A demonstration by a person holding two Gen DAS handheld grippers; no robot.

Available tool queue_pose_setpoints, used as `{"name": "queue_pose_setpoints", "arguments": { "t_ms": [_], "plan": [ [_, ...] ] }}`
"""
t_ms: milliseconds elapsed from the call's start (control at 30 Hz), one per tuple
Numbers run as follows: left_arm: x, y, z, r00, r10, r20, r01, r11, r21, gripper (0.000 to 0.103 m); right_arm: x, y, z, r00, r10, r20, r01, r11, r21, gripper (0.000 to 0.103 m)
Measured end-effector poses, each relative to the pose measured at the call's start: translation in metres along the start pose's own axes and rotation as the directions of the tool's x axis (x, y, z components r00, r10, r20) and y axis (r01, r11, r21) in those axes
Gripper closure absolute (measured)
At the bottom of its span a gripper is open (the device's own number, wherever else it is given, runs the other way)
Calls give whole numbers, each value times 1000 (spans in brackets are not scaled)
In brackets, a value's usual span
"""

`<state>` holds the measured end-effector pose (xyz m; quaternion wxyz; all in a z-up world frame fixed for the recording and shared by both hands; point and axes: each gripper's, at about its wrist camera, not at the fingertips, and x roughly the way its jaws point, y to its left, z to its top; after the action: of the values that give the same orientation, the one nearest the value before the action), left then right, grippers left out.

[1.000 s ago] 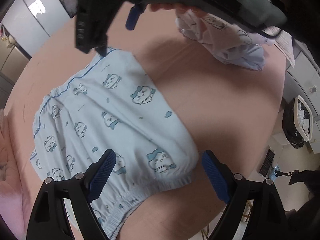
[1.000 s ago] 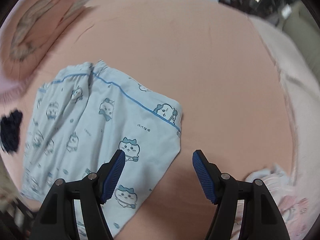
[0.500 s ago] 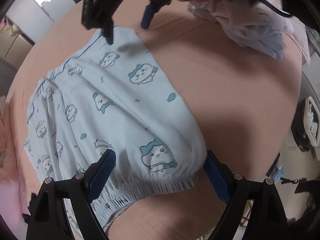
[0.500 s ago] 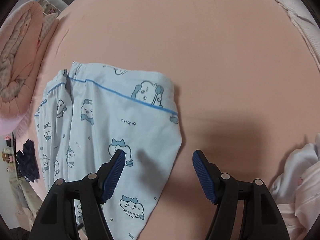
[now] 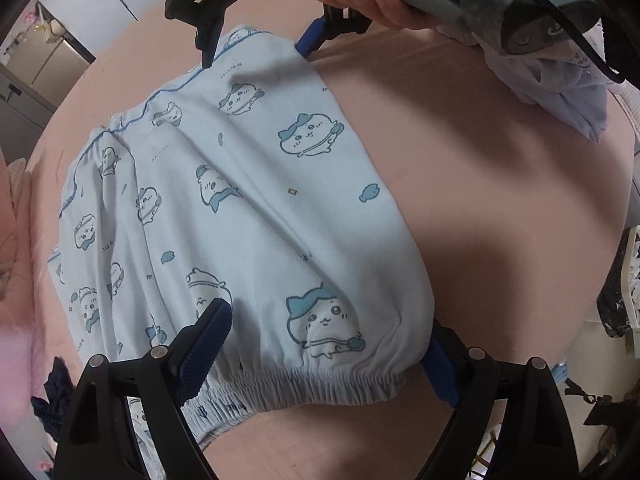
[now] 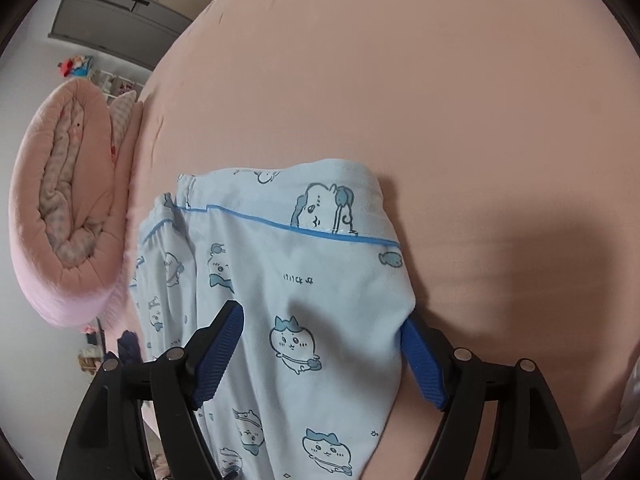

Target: Fold clothes

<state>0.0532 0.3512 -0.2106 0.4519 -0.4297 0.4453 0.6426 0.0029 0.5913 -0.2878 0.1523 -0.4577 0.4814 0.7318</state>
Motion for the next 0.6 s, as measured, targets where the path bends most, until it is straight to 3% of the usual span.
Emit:
{"name": "queue_pose_setpoints", "arguments": {
  "t_ms": [67,133,233,300,433,600],
  "plan": [
    [3,3,-1,1000,-7,-4,7,1000,-10,11,0,-3,0,1000,8,-3,-7,1000,13,27],
    [7,6,-3,1000,-2,-6,2,1000,-26,0,-1,-10,8,1000,21,-7,-21,999,36,29],
    [12,13,-8,999,-42,-9,41,996,-77,0,-5,-22,7,999,43,-9,-42,996,72,36],
    [12,15,-10,999,-53,-10,52,994,-96,0,-5,-31,12,999,42,-11,-40,995,90,46],
    [10,12,-13,999,-39,7,39,995,-95,0,-5,-39,11,1000,-29,-8,30,990,139,100],
    [8,8,-18,999,-28,27,31,996,-89,0,-5,-59,5,998,48,49,-58,969,242,103]
  ]
}}
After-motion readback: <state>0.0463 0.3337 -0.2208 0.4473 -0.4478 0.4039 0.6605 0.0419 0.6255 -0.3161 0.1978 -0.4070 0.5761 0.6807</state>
